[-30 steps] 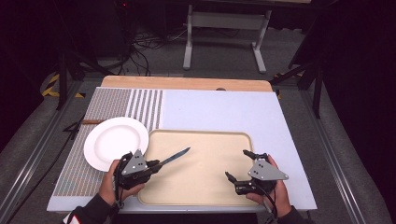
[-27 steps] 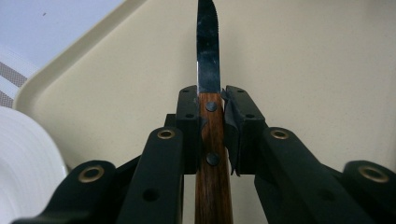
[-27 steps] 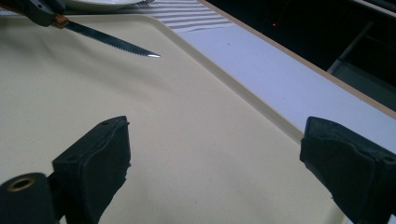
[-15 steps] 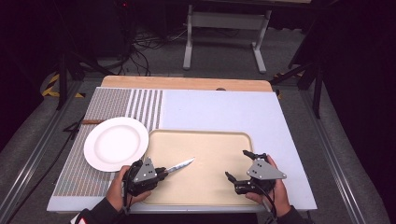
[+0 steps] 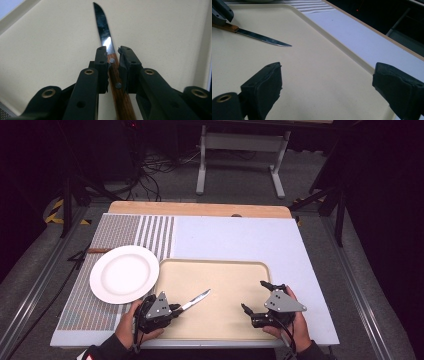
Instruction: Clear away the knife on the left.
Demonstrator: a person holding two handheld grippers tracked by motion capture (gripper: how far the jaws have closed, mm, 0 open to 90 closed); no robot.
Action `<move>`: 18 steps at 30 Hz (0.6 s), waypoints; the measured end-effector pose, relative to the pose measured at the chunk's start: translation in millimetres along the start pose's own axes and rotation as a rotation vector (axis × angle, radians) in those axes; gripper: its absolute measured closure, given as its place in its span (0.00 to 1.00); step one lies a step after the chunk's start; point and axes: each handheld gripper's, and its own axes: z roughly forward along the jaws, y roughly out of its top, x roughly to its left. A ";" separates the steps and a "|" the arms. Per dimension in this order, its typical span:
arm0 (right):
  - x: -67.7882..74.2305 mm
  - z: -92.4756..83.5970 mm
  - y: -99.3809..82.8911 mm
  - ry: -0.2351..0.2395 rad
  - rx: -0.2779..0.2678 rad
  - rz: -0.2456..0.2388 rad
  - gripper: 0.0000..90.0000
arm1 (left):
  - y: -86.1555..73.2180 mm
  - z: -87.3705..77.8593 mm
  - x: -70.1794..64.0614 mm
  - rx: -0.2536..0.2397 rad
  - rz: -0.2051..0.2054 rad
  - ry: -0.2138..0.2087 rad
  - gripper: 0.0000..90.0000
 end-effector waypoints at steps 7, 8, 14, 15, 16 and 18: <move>-0.6 -0.2 -0.1 -0.002 0.000 0.000 0.11 | 1.5 -2.6 0.4 -0.014 0.005 -0.003 0.87; -0.7 -0.2 -0.1 -0.003 0.000 0.000 0.11 | 3.4 -5.1 2.5 -0.018 0.014 0.001 0.87; -0.9 0.3 -0.1 -0.005 0.002 0.004 0.11 | 14.8 -4.7 6.6 -0.042 0.091 -0.063 1.00; -0.9 0.5 -0.2 -0.005 0.003 0.003 0.11 | 16.7 -3.6 5.3 -0.041 0.105 -0.070 1.00; -0.9 0.7 -0.2 -0.004 0.004 0.003 0.11 | 19.2 -2.5 3.8 -0.027 0.127 -0.076 1.00; -0.8 0.7 -0.3 -0.003 0.005 0.002 0.11 | 22.2 0.3 1.7 -0.020 0.156 -0.092 1.00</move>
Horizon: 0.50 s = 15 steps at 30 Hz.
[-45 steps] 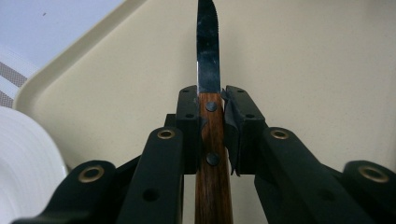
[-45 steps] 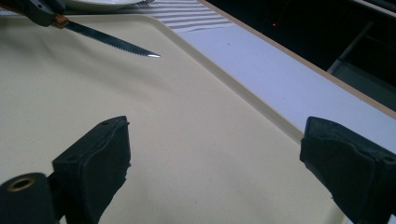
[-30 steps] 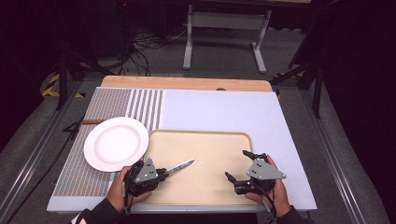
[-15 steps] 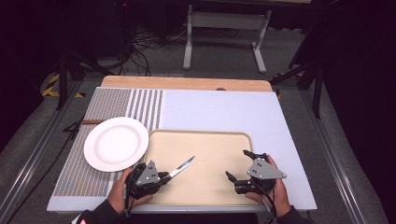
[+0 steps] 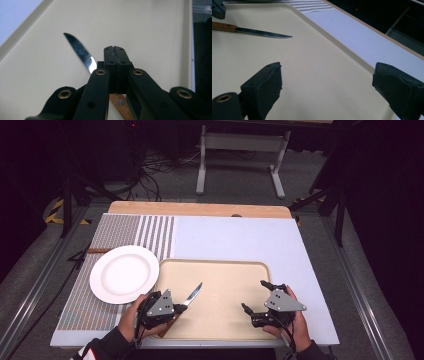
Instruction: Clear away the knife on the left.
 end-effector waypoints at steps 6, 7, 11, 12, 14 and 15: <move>0.5 0.2 -0.5 0.002 0.004 -0.003 0.11 | 8.8 20.7 -4.5 0.082 0.065 -0.036 1.00; 0.5 0.2 -0.5 0.002 0.004 -0.003 0.11 | 9.2 23.1 -4.8 0.093 0.070 -0.037 1.00; 0.6 0.1 -0.8 0.000 0.007 -0.007 0.11 | 5.4 27.0 -3.3 0.134 0.075 -0.031 1.00; 0.6 0.1 -0.8 0.000 0.007 -0.007 0.11 | 5.4 27.0 -3.3 0.134 0.075 -0.031 1.00; 0.5 0.1 -1.3 -0.001 0.011 -0.007 0.11 | 3.2 23.9 -3.1 0.146 0.074 -0.012 1.00; 0.5 0.1 -1.3 -0.001 0.011 -0.007 0.11 | 1.8 22.4 -2.6 0.148 0.072 -0.010 1.00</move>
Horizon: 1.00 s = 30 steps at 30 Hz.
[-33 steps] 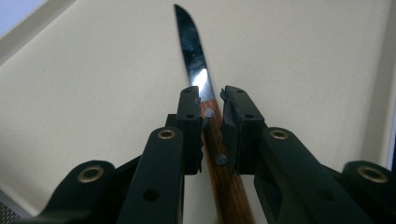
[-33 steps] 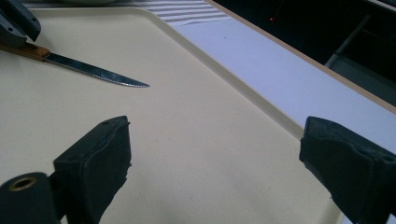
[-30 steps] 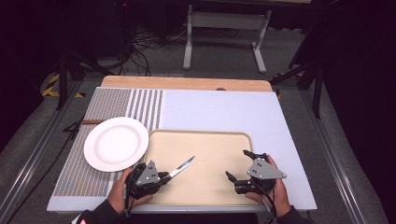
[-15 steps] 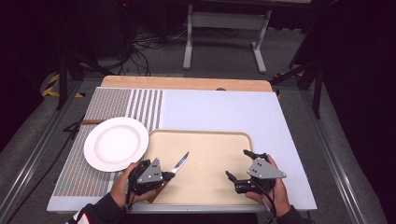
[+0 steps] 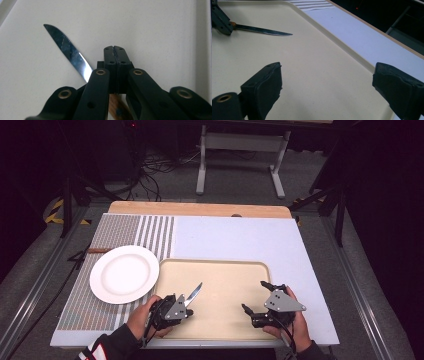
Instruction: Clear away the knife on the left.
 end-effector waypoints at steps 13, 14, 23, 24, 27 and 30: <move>0.2 -1.5 -0.8 -0.002 0.009 -0.014 0.11 | -23.3 -14.5 8.4 -0.012 -0.060 0.011 1.00; 0.1 -1.7 -0.9 -0.002 0.009 -0.013 0.11 | -24.9 -15.5 9.2 -0.007 -0.072 0.025 1.00; 1.2 -0.7 -1.2 0.001 0.014 -0.020 0.11 | -30.9 -19.8 15.1 0.003 -0.094 0.054 0.99; 1.2 -0.7 -1.2 0.001 0.014 -0.020 0.11 | -30.9 -19.8 15.1 0.003 -0.094 0.054 0.98; 1.4 -0.5 -1.3 0.002 0.016 -0.022 0.11 | -36.3 -23.6 18.1 0.007 -0.111 0.064 0.98; 1.4 -0.3 -1.4 0.002 0.017 -0.023 0.11 | -40.1 -27.0 19.0 0.017 -0.124 0.078 0.97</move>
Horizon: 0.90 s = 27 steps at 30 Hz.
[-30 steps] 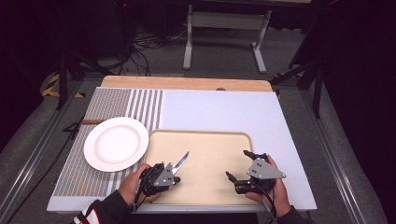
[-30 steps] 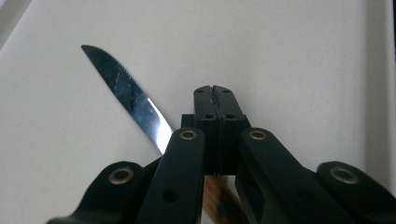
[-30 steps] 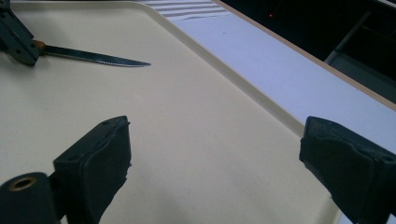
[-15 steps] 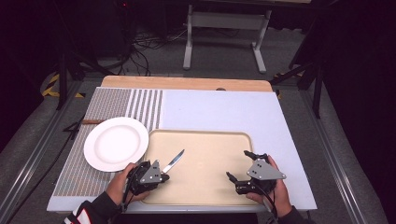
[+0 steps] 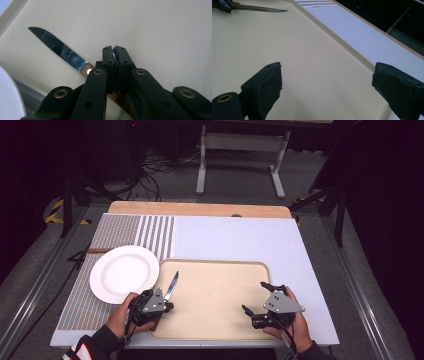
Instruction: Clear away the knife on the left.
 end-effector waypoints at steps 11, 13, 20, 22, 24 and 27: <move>-1.5 0.1 -1.0 -0.015 -0.007 0.008 0.11 | -8.4 -5.7 4.4 -0.003 -0.019 0.013 0.95; -1.5 0.2 -1.1 -0.015 -0.006 0.009 0.11 | -9.6 -7.0 4.7 0.001 -0.025 0.020 0.95; 0.1 1.5 -1.7 -0.007 0.004 0.006 0.11 | -13.1 -11.4 4.3 -0.005 -0.029 0.023 0.94; 1.1 1.3 -1.3 -0.013 0.003 0.001 0.12 | -13.1 -11.3 4.1 -0.007 -0.029 0.025 0.94; 2.5 0.4 0.0 -0.016 -0.011 -0.012 0.12 | -12.9 -12.0 3.6 -0.004 -0.027 0.027 0.93; 3.4 0.7 0.4 -0.013 -0.010 -0.017 0.12 | -13.0 -12.6 4.3 -0.016 -0.025 0.036 0.92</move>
